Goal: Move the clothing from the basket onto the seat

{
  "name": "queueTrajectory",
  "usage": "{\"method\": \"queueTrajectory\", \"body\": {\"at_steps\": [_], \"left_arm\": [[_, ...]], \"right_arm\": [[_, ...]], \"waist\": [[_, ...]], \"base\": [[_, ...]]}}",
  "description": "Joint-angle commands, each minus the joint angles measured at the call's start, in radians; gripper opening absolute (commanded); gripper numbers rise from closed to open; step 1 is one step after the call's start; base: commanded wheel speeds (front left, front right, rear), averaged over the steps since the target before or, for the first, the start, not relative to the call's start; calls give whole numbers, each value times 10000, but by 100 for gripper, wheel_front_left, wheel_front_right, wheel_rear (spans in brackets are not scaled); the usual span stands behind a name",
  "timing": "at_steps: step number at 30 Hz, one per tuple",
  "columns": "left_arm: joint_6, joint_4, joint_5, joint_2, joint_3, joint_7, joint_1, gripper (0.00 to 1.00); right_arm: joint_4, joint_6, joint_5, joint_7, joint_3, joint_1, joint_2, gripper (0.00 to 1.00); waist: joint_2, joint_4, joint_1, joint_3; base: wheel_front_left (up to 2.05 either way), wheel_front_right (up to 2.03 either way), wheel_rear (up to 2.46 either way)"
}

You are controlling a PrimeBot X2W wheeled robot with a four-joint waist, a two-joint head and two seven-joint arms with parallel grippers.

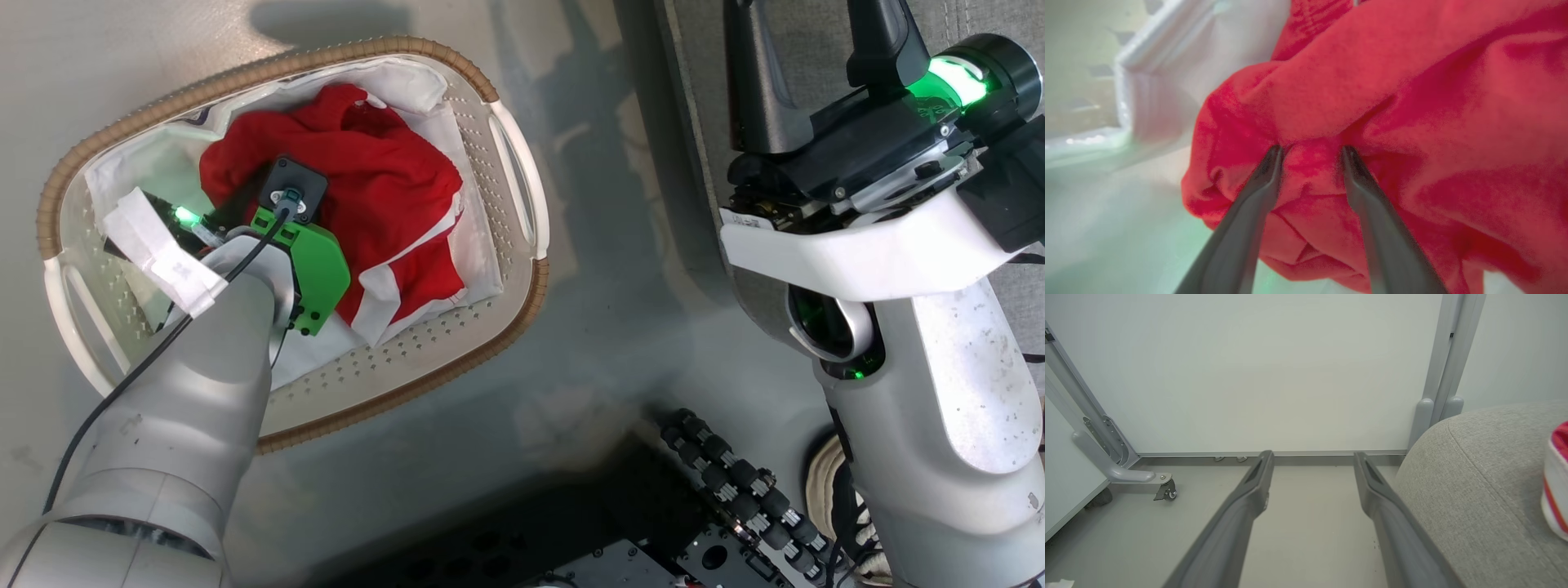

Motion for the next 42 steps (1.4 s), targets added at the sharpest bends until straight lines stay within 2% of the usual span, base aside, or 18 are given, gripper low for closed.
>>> {"method": "queueTrajectory", "body": {"at_steps": [1,5,11,17,29,42], "left_arm": [[-88,38,-114,-34,42,105,129,0],[-230,57,-289,-122,23,209,278,0],[-409,58,-585,-315,-33,-338,651,0],[-615,-138,-1216,-538,-85,-1051,1443,0],[-763,-3038,-2991,-556,-1203,-1234,3555,0],[-353,-6579,-3159,-557,-268,-1229,5515,0]], "right_arm": [[43,-14,-54,-4,-4,79,-18,100],[140,-14,-105,-4,-26,130,-18,100],[397,-14,-123,-4,-36,312,-29,100],[850,-14,-220,-4,96,852,-332,100],[1656,-14,-290,-4,366,1992,-648,100],[2222,-14,-389,-4,513,3609,-583,100]], "waist": [[-1,23,-1,-25],[-1,81,-1,-218],[-1,234,-1,-959],[-1,798,-1,-2395],[-1,1719,-1,-4917],[-1,2443,-1,-7154]], "base": [[0,0,0],[0,0,0],[0,0,0],[0,0,0],[0,0,0],[0,0,0]]}}
